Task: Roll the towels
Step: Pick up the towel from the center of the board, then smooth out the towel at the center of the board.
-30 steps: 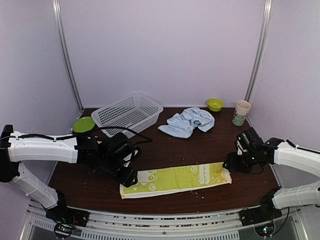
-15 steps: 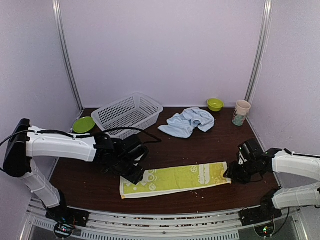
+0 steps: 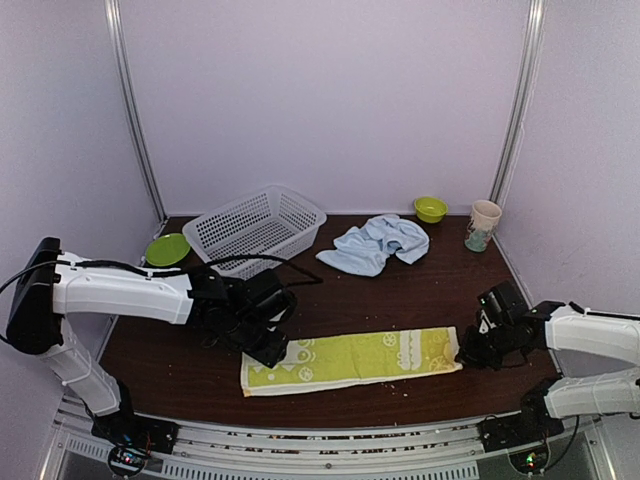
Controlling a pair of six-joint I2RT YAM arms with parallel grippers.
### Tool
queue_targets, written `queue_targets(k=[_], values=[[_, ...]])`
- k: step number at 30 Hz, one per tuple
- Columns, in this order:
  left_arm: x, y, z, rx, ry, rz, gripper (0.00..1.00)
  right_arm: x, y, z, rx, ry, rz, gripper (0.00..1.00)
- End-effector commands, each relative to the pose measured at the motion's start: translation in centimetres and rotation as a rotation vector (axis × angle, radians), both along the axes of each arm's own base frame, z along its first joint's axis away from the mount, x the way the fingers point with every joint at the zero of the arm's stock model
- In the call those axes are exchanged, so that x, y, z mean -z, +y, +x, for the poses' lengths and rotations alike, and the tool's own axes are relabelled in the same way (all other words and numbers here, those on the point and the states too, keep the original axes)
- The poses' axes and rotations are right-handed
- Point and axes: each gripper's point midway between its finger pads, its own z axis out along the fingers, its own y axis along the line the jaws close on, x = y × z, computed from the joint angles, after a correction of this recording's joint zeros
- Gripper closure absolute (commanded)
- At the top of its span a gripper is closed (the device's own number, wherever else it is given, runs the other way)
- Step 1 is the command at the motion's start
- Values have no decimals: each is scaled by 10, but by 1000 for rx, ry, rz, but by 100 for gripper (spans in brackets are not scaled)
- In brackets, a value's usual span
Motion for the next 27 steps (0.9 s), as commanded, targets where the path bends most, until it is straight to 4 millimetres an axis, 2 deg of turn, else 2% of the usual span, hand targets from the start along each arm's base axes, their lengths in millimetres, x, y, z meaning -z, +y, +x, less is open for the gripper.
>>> queue_targets(k=[1,9,13,18,27], values=[[-4,-1,7,-10,-29,-21,54,-15,-16,2,4,-20,-99,100],[0,-7,8,-16,-17,-30,56,-63,-29,27,-70,-158,-231,100],[4,-14,8,-20,0,-49,56,-89,-19,37,-165,-248,-225,100],[8,-21,8,-25,22,-64,58,-113,2,43,-258,-330,-172,100],[-7,-19,12,-61,-7,-95,60,-149,67,41,-389,-439,-54,100]])
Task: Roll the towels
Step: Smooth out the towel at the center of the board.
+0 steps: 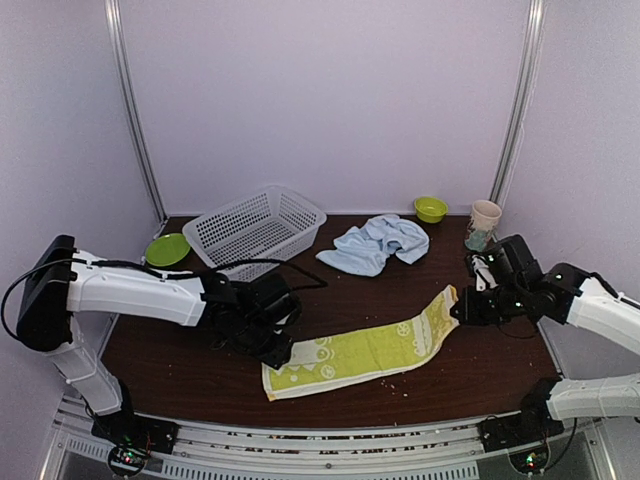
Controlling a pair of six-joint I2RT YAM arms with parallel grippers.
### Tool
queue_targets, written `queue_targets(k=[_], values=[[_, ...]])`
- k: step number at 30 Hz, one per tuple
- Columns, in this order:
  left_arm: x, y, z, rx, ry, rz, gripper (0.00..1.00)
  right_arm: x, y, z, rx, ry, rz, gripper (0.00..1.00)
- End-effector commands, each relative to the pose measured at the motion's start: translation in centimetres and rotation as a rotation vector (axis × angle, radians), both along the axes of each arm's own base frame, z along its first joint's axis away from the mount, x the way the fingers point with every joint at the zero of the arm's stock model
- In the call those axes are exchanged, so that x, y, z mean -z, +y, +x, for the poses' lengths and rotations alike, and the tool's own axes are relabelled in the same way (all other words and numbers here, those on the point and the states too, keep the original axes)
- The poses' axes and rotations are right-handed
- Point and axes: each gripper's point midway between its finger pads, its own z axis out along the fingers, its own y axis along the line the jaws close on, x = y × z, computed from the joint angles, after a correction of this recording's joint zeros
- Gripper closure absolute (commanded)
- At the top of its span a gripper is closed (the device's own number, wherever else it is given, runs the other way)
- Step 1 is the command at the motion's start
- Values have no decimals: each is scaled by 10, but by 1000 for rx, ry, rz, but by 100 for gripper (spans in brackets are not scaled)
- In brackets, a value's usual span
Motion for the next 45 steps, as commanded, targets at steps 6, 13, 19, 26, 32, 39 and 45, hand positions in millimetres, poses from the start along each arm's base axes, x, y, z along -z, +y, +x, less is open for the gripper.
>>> queue_targets(k=[6,13,19,26,32,39,45], values=[[-39,6,13,-99,-89,-110,59,-36,73,4,-118,-92,123,100],[-55,22,14,-175,-142,-166,59,-34,102,4,-161,-105,117,100],[-65,38,13,-242,-190,-236,58,-40,115,5,-187,-124,111,100],[-68,52,11,-274,-220,-269,58,-43,129,1,-224,-130,95,100],[-64,57,8,-276,-214,-264,58,-44,148,-4,-263,-125,100,100],[-60,63,6,-284,-213,-257,58,-41,182,-20,-339,-106,118,100],[-56,67,4,-296,-206,-256,58,-29,220,-37,-408,-70,137,100]])
